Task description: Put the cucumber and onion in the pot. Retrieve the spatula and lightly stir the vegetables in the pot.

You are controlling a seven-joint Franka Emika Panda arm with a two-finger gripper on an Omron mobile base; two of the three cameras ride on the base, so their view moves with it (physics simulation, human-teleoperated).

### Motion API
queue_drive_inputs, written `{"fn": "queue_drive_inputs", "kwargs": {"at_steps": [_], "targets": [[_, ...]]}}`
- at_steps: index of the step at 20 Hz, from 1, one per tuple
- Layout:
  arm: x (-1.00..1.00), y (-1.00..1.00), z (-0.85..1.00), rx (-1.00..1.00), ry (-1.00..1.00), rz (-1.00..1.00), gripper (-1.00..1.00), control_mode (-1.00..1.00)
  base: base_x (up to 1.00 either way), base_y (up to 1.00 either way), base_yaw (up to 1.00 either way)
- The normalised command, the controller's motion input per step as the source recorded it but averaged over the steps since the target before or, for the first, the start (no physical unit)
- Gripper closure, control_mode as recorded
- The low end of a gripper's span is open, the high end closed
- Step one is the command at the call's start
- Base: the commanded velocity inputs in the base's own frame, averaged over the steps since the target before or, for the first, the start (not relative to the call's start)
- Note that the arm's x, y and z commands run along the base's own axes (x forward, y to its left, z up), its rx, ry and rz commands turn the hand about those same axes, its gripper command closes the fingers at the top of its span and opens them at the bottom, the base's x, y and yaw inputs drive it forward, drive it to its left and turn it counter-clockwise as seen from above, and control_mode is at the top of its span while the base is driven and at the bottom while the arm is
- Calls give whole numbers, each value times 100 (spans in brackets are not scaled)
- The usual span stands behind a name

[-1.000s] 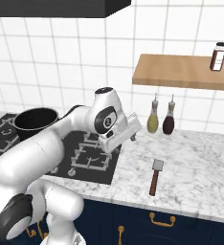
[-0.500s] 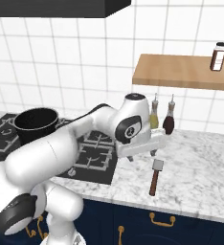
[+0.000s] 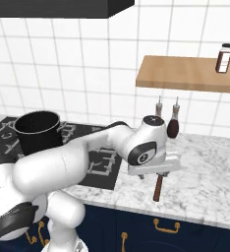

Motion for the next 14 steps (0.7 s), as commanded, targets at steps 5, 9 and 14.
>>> {"fn": "queue_drive_inputs", "kwargs": {"at_steps": [5,9,14], "targets": [[10,2,-69,1,-1,-26,-100,-100,0,0,0],[39,18,-58,0,0,-29,-100,-100,0,0,0],[49,17,-52,0,0,-29,-100,-100,0,0,0]]}}
